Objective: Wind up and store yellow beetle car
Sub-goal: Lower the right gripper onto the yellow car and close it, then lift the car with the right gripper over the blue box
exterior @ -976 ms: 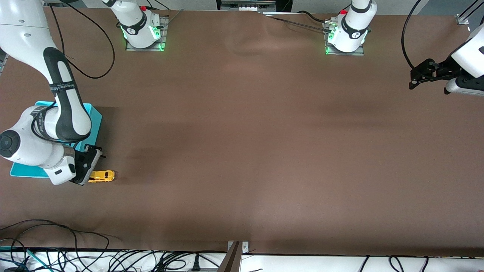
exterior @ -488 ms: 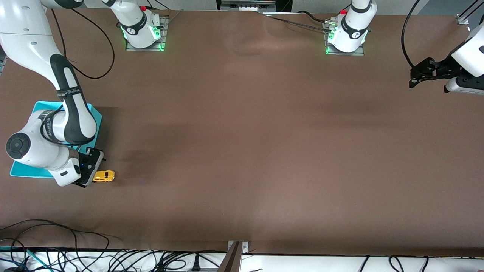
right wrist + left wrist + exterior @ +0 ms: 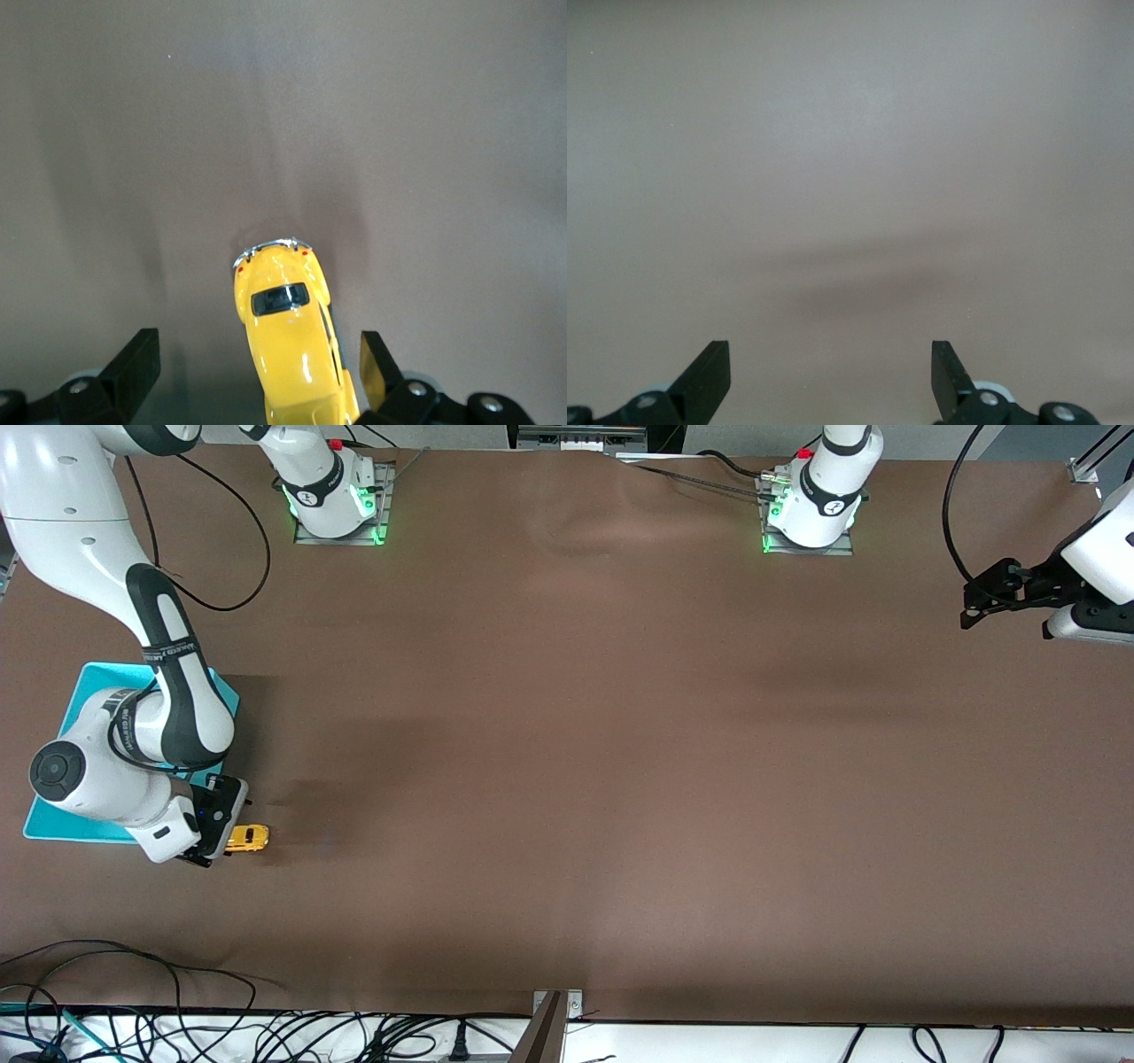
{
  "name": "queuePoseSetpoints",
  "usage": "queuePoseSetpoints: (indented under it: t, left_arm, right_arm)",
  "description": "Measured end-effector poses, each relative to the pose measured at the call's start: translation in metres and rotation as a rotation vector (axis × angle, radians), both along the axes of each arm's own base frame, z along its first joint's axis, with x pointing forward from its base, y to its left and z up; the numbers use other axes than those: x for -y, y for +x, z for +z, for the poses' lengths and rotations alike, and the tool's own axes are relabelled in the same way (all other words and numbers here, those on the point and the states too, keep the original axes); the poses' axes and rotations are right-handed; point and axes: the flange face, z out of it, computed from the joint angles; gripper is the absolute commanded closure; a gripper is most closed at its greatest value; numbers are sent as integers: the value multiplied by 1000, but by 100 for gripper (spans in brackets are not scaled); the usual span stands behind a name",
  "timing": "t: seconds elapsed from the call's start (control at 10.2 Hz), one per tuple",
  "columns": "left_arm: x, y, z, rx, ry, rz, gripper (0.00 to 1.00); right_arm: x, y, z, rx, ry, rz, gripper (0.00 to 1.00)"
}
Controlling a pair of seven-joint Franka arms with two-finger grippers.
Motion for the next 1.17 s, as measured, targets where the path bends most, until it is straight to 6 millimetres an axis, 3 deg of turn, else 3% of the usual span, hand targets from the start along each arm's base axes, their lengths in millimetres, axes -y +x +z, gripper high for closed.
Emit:
queuePoseSetpoints:
  t: [0.2,0.39,0.49,0.59,0.98,1.17]
  left_arm:
    - [-11,0,10,16,0,20,0]
    - [-9,0,8,7,0,16,0]
    - [-6,0,7,5,0,11,0]
    - [-4,0,6,3,0,8,0]
    - [-5,-1,5,-10,0,9,0]
    - [-5,-1,5,-11,0,10,0]
  right_arm:
    - [3,2,-9,31,-6,39,0]
    - [5,2,-14,38,-9,48,47]
    - [5,2,-15,38,-9,50,87]
    - [5,3,-15,39,-9,50,100]
    - [4,6,-11,48,-9,52,100]
    - [1,13,1,42,-5,57,100]
